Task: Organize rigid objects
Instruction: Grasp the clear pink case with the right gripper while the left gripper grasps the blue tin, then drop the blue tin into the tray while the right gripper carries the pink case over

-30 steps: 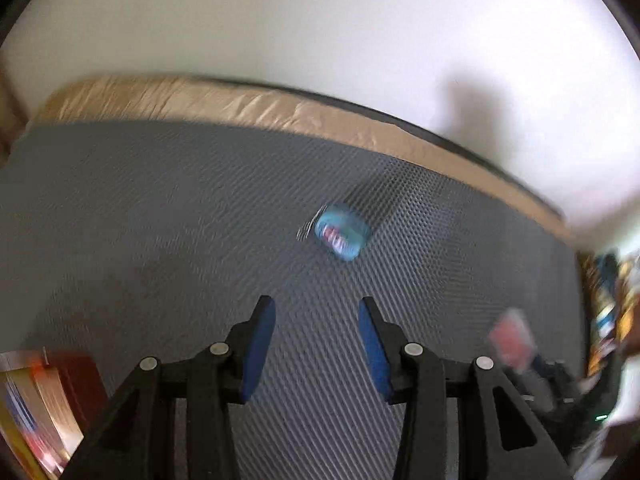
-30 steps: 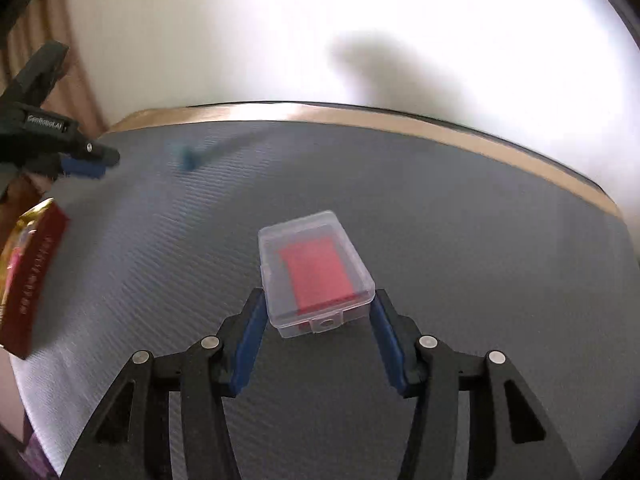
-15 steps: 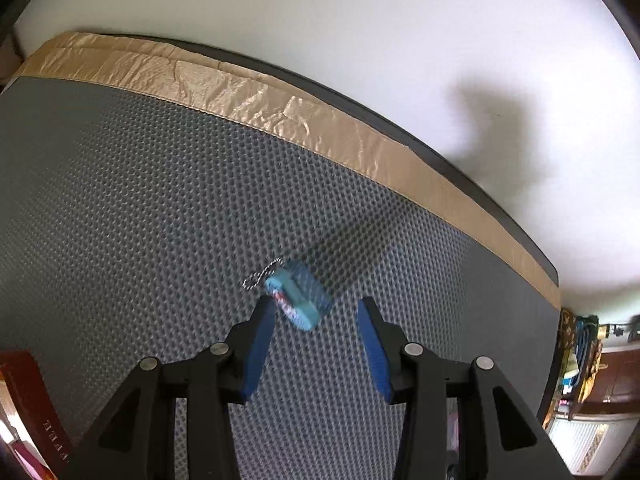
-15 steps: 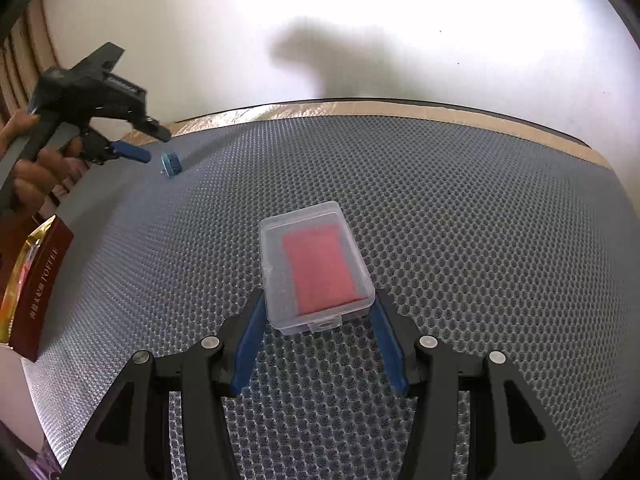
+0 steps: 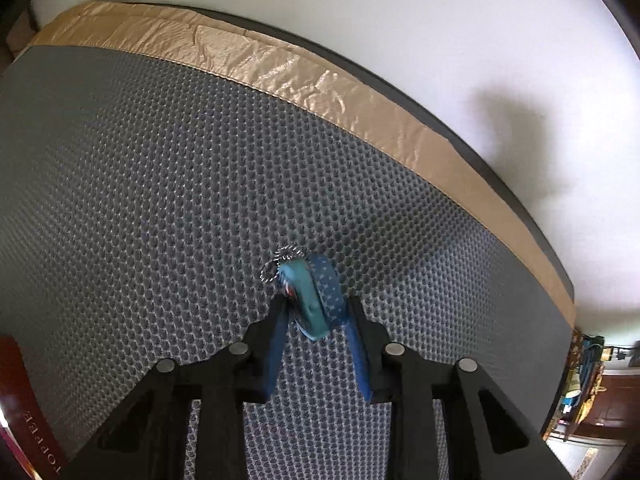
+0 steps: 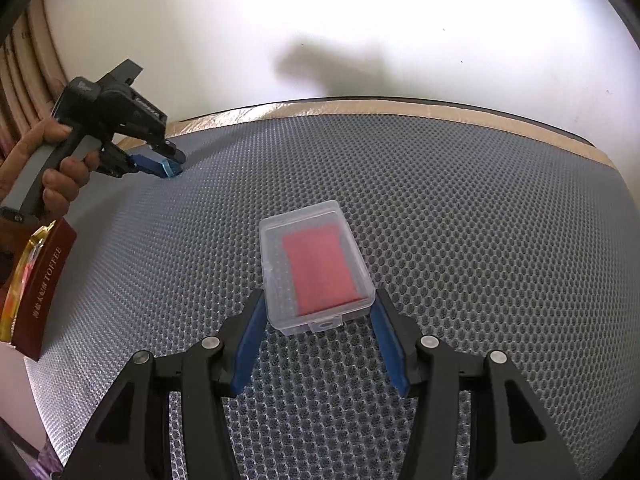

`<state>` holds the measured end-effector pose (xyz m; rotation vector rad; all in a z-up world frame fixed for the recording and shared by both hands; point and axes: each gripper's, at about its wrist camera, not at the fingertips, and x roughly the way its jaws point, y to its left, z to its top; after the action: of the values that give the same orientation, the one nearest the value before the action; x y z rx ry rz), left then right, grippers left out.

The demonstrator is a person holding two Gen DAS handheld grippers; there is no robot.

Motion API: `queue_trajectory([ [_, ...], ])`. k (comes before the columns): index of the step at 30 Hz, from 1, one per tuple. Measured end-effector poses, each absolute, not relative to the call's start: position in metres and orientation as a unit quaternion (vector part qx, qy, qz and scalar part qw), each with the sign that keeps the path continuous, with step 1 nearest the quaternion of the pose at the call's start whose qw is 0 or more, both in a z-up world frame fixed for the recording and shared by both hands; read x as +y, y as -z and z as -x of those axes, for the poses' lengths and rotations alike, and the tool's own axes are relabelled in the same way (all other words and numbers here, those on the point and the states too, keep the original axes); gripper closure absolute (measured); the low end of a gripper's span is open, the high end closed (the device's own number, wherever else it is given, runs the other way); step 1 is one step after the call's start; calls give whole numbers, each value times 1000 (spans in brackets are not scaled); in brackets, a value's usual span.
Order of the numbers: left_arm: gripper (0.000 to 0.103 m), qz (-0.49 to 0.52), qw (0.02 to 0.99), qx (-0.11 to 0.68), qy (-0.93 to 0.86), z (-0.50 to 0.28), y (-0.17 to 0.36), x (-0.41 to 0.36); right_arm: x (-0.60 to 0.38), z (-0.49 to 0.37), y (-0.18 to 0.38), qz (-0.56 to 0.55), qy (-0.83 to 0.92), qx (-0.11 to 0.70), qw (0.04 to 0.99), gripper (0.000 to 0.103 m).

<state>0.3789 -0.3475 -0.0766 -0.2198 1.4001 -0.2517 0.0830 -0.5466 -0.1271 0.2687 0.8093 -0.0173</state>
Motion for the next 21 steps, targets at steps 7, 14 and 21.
queue_trajectory([
  [7,79,107,772,607,152,-321,44,-307,-546,-92,129,-127,8,394,910,52],
  [14,79,152,785,577,167,-227,4,-231,-539,-93,128,-118,13,396,910,52],
  [21,79,107,814,562,105,-161,-31,-114,-526,-97,127,-86,28,405,910,54],
])
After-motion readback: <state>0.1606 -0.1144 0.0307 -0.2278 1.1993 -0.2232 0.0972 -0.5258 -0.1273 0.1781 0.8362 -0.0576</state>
